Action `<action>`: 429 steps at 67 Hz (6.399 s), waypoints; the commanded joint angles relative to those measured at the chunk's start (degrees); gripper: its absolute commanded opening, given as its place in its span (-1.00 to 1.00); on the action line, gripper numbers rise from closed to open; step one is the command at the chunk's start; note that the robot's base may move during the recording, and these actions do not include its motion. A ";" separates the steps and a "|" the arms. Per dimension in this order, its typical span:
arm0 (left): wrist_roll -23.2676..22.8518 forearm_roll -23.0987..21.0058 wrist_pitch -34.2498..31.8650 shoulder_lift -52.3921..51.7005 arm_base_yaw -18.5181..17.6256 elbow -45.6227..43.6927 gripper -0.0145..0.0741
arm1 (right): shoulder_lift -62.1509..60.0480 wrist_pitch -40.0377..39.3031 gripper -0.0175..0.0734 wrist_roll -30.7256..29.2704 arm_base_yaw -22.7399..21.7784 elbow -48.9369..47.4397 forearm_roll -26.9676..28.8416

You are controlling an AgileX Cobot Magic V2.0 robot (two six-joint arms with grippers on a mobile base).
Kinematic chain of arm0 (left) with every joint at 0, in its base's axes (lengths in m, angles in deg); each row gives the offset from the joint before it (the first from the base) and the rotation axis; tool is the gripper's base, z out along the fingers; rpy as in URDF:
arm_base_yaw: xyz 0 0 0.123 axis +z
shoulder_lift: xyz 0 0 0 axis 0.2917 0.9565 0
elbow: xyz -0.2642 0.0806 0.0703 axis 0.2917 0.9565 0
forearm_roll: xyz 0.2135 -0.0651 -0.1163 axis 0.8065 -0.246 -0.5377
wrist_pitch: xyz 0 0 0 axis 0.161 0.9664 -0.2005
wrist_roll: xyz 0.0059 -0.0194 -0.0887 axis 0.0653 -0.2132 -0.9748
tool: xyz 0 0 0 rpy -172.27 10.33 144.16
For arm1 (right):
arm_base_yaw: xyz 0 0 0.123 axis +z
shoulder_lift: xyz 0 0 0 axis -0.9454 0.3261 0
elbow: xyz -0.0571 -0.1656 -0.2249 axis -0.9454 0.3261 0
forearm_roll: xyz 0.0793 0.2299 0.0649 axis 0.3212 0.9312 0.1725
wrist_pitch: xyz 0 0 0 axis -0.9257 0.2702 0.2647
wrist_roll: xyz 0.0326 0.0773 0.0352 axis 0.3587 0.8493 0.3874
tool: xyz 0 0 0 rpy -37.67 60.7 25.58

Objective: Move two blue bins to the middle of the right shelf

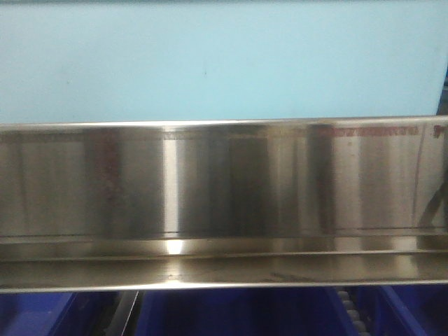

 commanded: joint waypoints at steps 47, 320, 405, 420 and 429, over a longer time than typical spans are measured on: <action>0.86 -3.83 0.34 -0.22 0.18 -0.31 -0.92 | 0.04 -0.39 -0.98 0.13 -0.02 0.00 -0.26; -6.27 11.47 -3.43 -12.03 -4.68 -16.05 -0.92 | -11.44 -22.93 -0.98 5.35 8.54 -16.73 -17.80; -6.27 11.47 -3.43 -12.03 -4.68 -16.05 -0.92 | -11.44 -6.55 -0.98 5.35 8.54 -16.73 -13.45; -6.27 11.47 -3.43 -12.03 -4.68 -16.05 -0.92 | -11.44 -3.33 -0.98 5.35 8.54 -16.73 -11.47; -6.27 11.47 -3.43 -12.03 -4.68 -16.05 -0.92 | -11.44 -3.33 -0.98 5.35 8.54 -16.73 -11.47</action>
